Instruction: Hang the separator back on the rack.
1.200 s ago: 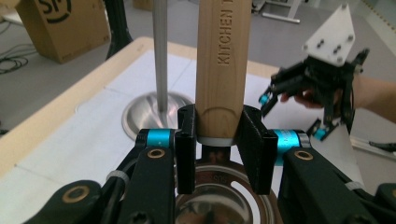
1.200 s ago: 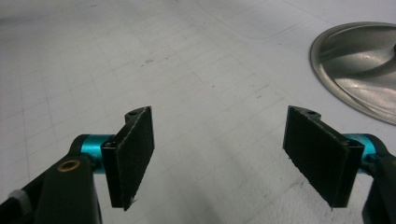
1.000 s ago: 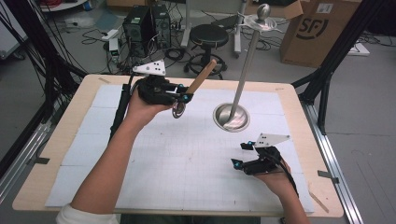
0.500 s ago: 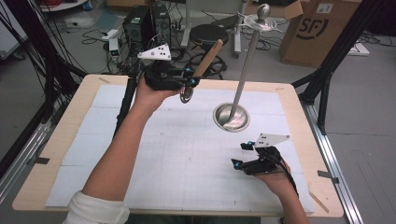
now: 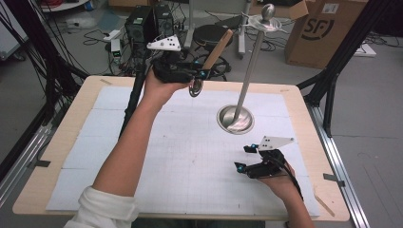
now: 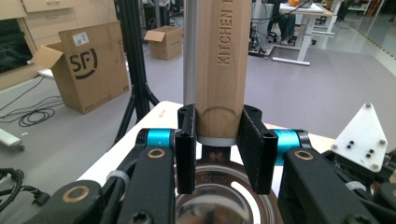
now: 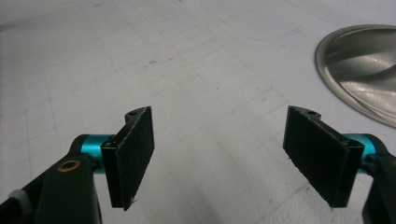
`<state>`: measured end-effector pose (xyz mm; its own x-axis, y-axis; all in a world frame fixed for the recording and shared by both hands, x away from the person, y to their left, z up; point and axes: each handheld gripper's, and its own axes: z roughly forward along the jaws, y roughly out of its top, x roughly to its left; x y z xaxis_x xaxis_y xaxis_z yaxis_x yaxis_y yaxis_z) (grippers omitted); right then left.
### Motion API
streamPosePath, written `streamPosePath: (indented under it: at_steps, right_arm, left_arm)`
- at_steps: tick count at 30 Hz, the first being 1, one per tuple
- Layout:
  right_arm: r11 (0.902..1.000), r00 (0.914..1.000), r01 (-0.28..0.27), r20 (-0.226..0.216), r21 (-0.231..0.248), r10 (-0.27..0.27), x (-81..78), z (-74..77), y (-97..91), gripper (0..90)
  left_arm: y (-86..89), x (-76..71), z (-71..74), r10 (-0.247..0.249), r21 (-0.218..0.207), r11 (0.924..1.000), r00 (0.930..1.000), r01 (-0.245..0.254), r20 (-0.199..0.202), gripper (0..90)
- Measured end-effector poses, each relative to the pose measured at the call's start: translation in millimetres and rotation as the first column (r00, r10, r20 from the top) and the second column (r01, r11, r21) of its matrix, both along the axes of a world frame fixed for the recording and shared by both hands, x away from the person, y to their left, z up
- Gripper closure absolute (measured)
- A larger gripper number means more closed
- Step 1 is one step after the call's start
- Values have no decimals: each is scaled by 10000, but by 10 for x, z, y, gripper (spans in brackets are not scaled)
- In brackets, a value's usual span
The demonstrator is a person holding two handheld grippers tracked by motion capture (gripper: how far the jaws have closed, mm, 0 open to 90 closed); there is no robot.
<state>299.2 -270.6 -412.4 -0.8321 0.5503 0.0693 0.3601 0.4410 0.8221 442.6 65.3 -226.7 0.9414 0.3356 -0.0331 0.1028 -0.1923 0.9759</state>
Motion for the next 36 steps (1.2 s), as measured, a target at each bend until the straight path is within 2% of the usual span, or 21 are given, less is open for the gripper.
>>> streamPosePath:
  at_steps: [8,12,15,19,27,29,36]
  right_arm:
    - [10000,10000,-48,-78,-22,48,4,-8,5,237]
    - [10000,10000,-6,-89,20,6,-1,1,-3,237]
    - [10000,9999,-10,-115,-5,10,3,-4,-3,237]
    - [10000,9999,-15,-101,2,15,2,-5,-3,238]
    - [10000,10000,-22,-74,-5,22,4,-4,-11,237]
    - [10000,10000,-37,-81,-4,36,1,-5,-8,237]
    - [10000,10000,-25,-76,1,25,1,-3,-7,237]
  left_arm:
    - [-82,98,107,-48,176,9998,10000,47,61,692]
    - [-136,144,165,-69,40,10000,9999,69,129,692]
    - [-171,185,188,-43,116,9999,9999,42,114,692]
    - [-209,217,205,-46,5,10000,9999,45,89,693]
    - [-251,238,226,3,228,9997,10000,-5,69,693]
    - [-251,244,228,43,123,9999,10000,-44,72,693]
    - [-272,267,198,53,249,9997,10000,-52,-40,693]
